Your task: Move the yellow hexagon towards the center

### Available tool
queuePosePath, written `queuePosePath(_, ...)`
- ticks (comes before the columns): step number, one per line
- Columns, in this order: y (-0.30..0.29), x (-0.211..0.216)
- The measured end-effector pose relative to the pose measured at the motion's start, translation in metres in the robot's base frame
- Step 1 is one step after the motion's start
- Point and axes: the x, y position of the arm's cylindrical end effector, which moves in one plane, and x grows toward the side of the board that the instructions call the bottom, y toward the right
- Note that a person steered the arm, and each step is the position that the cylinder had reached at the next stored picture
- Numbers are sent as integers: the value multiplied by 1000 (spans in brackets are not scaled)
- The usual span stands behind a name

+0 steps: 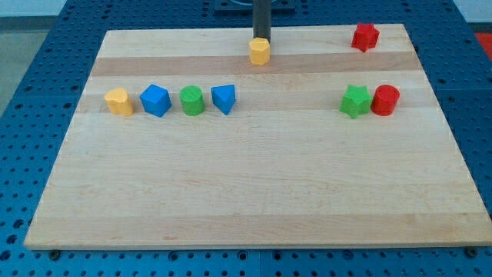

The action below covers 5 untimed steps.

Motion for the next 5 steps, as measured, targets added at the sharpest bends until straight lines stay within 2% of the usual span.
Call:
queuePosePath(2, 7, 24)
queuePosePath(5, -33, 20)
